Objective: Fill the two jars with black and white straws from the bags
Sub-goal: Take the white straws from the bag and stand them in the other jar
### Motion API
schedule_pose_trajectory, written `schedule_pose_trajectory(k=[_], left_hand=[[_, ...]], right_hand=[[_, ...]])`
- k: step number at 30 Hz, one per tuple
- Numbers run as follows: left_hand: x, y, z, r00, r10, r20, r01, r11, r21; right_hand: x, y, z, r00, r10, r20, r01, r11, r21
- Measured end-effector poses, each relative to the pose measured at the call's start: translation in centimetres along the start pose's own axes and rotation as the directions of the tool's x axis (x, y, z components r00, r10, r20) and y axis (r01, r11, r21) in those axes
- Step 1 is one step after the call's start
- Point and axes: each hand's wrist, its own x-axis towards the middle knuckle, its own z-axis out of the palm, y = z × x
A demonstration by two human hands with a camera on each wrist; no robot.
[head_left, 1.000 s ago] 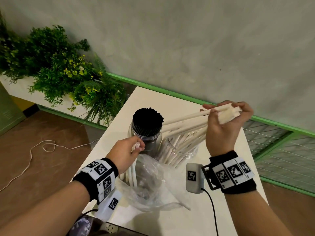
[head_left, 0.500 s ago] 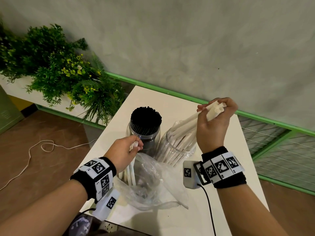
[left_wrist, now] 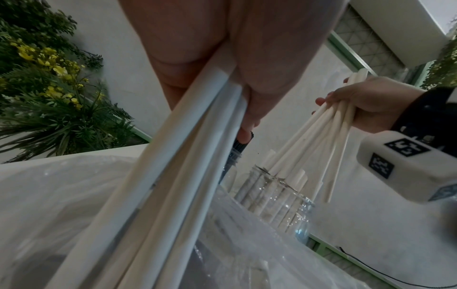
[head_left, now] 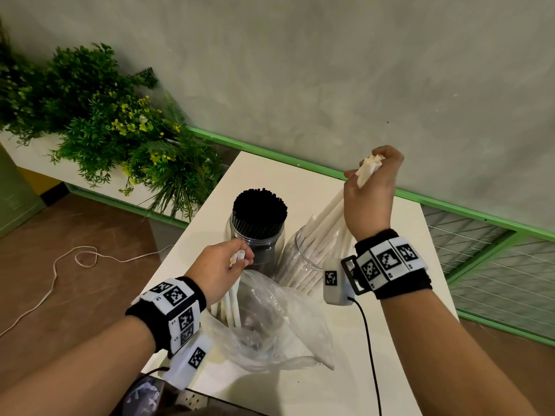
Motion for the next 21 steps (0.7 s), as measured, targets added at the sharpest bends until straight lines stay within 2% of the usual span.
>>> schedule_pose_trajectory(k=[5, 8, 12, 21], left_hand=[[0.1, 0.2, 0.1, 1.0, -0.002, 0.009, 0.002, 1.0, -0.002], [0.1, 0.3, 0.1, 1.0, 0.0, 0.006, 0.0, 1.0, 0.006], [0.1, 0.5, 0.0, 1.0, -0.008, -0.003, 0.008, 1.0, 0.016], [-0.2, 0.5, -0.2, 1.0, 0.003, -0.013, -0.003, 0.999, 0.035]], right_hand=[[-0.4, 1.0, 1.1, 0.997, 0.068, 0.042, -0.068, 0.998, -0.013], [-0.5, 0.7, 1.8, 0.995, 0.063, 0.082, -0.064, 0.998, 0.01], [0.3, 0.3, 2.4, 0.997, 0.048, 0.057, -0.048, 0.999, 0.005], [1.6, 0.5, 0.9, 0.987, 0.152, -0.056, -0.141, 0.976, 0.164]])
